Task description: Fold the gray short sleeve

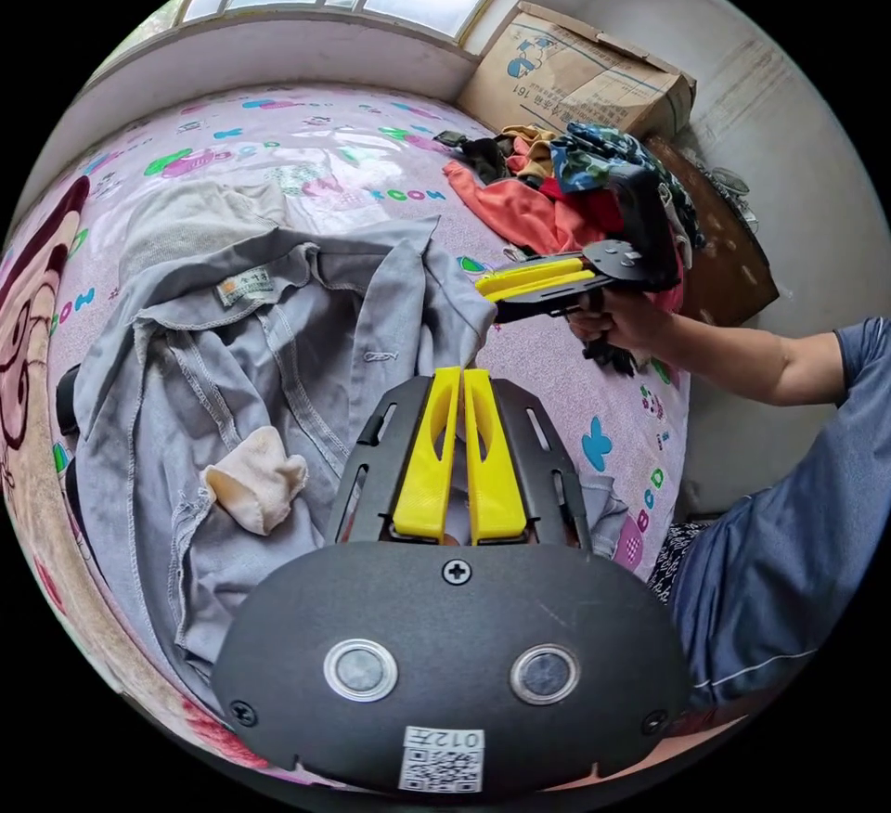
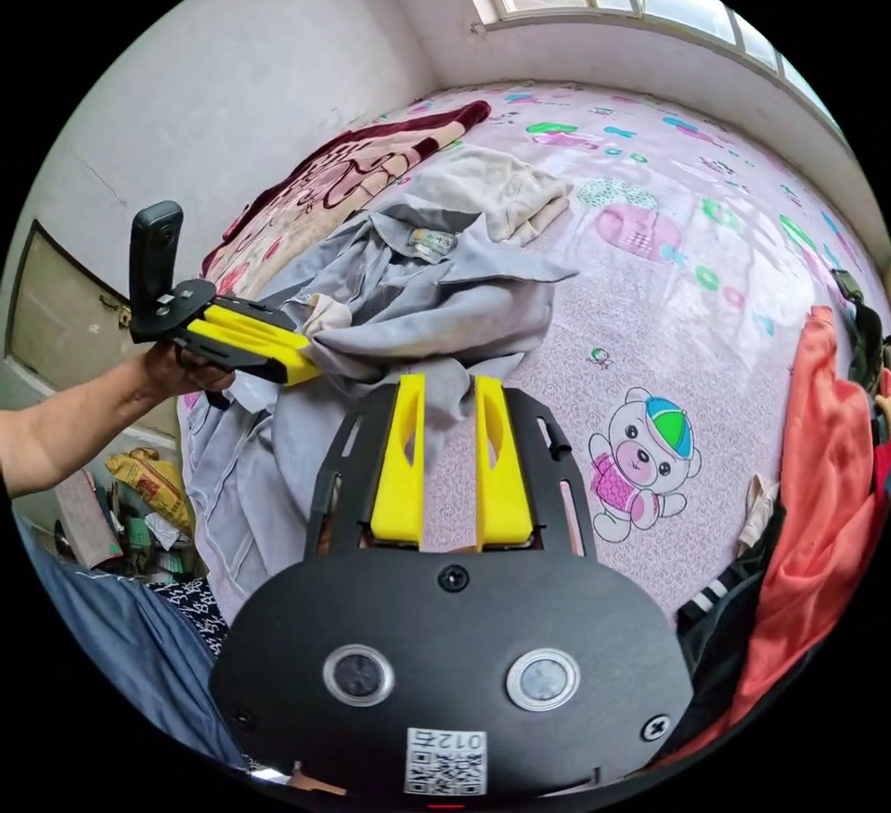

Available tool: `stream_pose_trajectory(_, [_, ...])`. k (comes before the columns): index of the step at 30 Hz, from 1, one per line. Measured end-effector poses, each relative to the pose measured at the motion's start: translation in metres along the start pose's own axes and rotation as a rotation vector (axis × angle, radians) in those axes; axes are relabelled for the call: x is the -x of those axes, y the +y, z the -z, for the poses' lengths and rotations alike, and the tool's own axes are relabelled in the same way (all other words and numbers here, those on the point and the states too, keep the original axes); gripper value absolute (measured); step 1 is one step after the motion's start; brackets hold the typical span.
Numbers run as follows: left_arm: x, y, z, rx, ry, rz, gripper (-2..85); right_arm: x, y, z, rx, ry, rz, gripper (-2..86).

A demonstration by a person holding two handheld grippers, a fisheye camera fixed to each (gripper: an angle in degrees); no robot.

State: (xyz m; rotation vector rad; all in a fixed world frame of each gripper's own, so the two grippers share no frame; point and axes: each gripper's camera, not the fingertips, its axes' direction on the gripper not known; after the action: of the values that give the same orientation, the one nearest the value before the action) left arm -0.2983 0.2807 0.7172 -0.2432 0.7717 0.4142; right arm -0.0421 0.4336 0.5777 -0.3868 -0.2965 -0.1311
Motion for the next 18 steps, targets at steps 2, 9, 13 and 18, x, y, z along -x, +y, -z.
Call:
stream_pose_trajectory(2, [0.004, 0.001, -0.002, -0.002, -0.004, -0.015, -0.2, 0.004, -0.018, -0.021, 0.086, -0.004, 0.054, 10.3])
stream_pose_trajectory(9, [0.018, 0.001, -0.022, 0.072, -0.085, 0.008, -0.2, -0.002, -0.006, -0.029, 0.151, -0.074, 0.056, 2.6])
stream_pose_trajectory(13, [0.027, -0.009, -0.034, 0.1, -0.103, 0.076, 0.0, 0.003, 0.032, 0.023, 0.01, -0.027, 0.045, 1.1])
stream_pose_trajectory(18, [0.014, -0.041, -0.015, -0.019, -0.007, 0.085, 0.7, 0.014, 0.08, 0.06, -0.098, 0.088, -0.004, 0.7])
